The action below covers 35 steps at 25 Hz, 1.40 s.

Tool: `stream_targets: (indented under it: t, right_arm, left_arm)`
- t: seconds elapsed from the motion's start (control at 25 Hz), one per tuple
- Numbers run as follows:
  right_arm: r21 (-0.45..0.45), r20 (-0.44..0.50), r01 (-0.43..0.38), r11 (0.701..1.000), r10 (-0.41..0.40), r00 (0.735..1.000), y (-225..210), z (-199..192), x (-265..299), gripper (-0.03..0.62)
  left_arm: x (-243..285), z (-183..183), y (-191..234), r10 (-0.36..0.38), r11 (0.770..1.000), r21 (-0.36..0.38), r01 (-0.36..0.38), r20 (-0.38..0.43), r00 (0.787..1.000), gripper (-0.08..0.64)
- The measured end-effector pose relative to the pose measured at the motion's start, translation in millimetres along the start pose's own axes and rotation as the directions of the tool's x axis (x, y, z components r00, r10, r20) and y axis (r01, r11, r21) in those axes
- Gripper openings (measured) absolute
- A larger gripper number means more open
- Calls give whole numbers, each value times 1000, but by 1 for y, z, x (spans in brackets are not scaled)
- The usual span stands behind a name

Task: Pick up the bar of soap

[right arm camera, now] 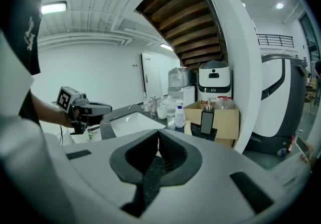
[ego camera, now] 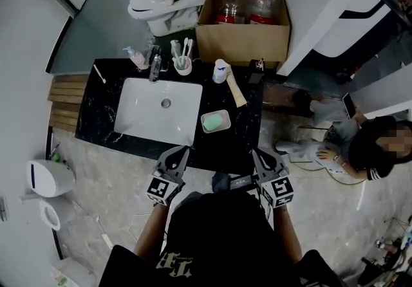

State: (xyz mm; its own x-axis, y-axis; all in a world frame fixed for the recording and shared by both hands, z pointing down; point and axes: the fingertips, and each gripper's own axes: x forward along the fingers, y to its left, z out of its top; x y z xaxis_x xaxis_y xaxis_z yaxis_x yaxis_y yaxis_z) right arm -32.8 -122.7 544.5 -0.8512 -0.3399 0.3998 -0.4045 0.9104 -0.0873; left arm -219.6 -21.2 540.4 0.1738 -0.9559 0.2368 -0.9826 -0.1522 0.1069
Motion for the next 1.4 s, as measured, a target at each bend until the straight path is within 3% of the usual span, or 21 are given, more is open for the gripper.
stream_targets:
  t: [0.32, 0.6, 0.88, 1.04, 1.4]
  right_arm:
    - [54, 19, 39, 998, -40, 999, -21, -7, -4, 9]
    - [78, 13, 70, 994, -71, 997, -10, -15, -10, 9]
    - [170, 50, 185, 968, -196, 979, -1, -5, -13, 9]
    - [207, 30, 253, 945, -264, 964, 11, -6, -12, 9]
    - [225, 4, 326, 918, -336, 942, 28, -2, -7, 9]
  left_arm:
    - [40, -10, 1, -36, 999, 16, 37, -41, 998, 9]
    - [61, -22, 2, -122, 992, 20, 124, -89, 989, 9]
    - [79, -34, 17, -234, 970, 36, 241, -140, 962, 9]
    - [87, -47, 21, -299, 952, 8, 305, -176, 938, 9]
    - [115, -74, 36, -311, 947, -3, 320, -244, 919, 11]
